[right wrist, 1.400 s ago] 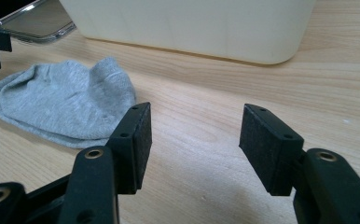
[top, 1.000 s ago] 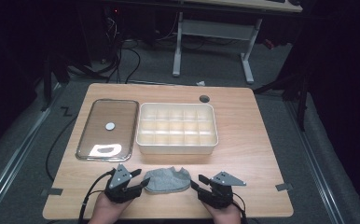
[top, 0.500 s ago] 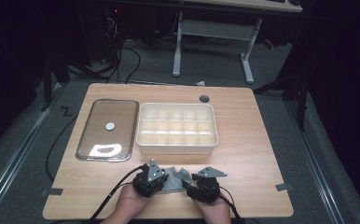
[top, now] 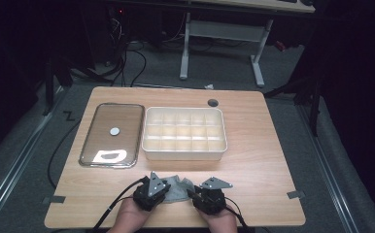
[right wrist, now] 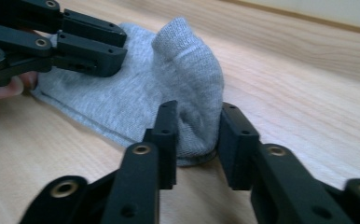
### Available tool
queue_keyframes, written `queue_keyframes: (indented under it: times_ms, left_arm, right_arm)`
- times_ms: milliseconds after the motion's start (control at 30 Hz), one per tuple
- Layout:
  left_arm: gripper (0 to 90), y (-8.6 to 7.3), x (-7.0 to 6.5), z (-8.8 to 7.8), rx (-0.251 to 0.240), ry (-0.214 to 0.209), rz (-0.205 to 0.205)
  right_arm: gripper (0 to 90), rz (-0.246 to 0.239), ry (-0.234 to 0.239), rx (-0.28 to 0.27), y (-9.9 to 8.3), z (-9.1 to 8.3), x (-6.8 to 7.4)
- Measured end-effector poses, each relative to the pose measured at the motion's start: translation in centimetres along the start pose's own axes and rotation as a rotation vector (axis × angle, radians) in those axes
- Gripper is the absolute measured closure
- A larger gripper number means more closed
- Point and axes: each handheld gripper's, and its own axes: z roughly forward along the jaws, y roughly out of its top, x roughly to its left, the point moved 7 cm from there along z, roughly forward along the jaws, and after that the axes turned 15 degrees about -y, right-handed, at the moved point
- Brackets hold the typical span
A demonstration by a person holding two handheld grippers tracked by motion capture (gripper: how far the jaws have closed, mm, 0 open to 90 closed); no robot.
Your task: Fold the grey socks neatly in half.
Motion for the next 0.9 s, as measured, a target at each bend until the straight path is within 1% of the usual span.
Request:
queue_keyframes:
  times_ms: [33, 133, 233, 267, 300, 333, 367, 400, 433, 467, 500, 533, 567, 633, 667, 733, 767, 833, 900]
  left_arm:
    - [76.8, 0.0, 0.0, -0.1, 0.002, 0.0, 0.004]
    - [76.9, -0.1, -0.1, -0.2, 0.002, 0.002, 0.004]
    - [77.1, -0.2, -0.5, -0.2, 0.007, 0.013, 0.009]
    - [77.1, -0.2, -0.5, -0.2, 0.007, 0.013, 0.009]
    - [77.1, -0.2, -0.7, -0.3, 0.009, 0.015, 0.011]
    - [77.1, -0.3, -0.9, -0.2, 0.011, 0.018, 0.016]
    - [77.2, -0.2, -1.4, -0.1, 0.014, 0.025, 0.027]
    - [77.3, -0.2, -1.4, -0.1, 0.014, 0.025, 0.027]
    - [77.4, 0.1, -1.6, 0.2, 0.022, 0.029, 0.034]
    - [77.5, 0.1, -1.6, 0.2, 0.022, 0.029, 0.034]
    - [77.4, 0.5, -1.8, 0.7, 0.03, 0.034, 0.048]
    - [77.5, 0.5, -1.8, 0.7, 0.03, 0.034, 0.048]
    - [77.5, 0.9, -2.1, 1.3, 0.039, 0.04, 0.068]
    - [77.5, 1.5, -2.2, 1.9, 0.049, 0.041, 0.081]
    - [77.5, 1.5, -2.2, 1.9, 0.049, 0.041, 0.081]
    - [77.5, 2.0, -2.4, 2.5, 0.055, 0.044, 0.091]
    - [77.5, 2.5, -2.6, 3.2, 0.048, 0.047, 0.096]
    - [77.5, 2.7, -2.7, 3.5, 0.052, 0.05, 0.101]
    - [77.5, 3.2, -2.9, 4.0, 0.06, 0.05, 0.108]
  right_arm:
    - [77.7, -0.006, 0.01, 0.003, 0.0, 0.0, 0.1]
    - [82.3, -0.013, 0.033, 0.0, 0.0, -0.2, 0.3]
    - [83.1, -0.008, 0.041, -0.029, 0.2, -0.7, 0.3]
    - [83.1, -0.008, 0.041, -0.029, 0.2, -0.7, 0.3]
    - [83.5, -0.008, 0.042, -0.055, 0.4, -1.2, 0.2]
    - [83.5, -0.008, 0.042, -0.055, 0.4, -1.2, 0.2]
    - [83.6, 0.005, 0.049, -0.065, 0.5, -1.7, 0.1]
    - [83.6, 0.005, 0.049, -0.065, 0.5, -1.7, 0.1]
    - [83.7, 0.024, 0.056, -0.07, 0.5, -1.9, -0.1]
    - [83.7, 0.024, 0.056, -0.07, 0.5, -1.9, -0.1]
    - [83.8, 0.036, 0.06, -0.083, 0.5, -2.3, -0.5]
    - [83.8, 0.036, 0.06, -0.083, 0.5, -2.3, -0.5]
    - [83.9, 0.05, 0.057, -0.095, 0.6, -2.7, -0.9]
    - [83.9, 0.061, 0.055, -0.108, 0.7, -3.2, -1.4]
    - [83.9, 0.061, 0.055, -0.108, 0.7, -3.2, -1.4]
    - [84.0, 0.071, 0.046, -0.109, 0.7, -3.5, -1.9]
    - [84.1, 0.083, 0.038, -0.116, 0.6, -3.8, -2.4]
    - [84.1, 0.101, 0.036, -0.125, 0.7, -4.1, -2.9]
    - [84.2, 0.103, 0.032, -0.133, 0.8, -4.3, -3.1]
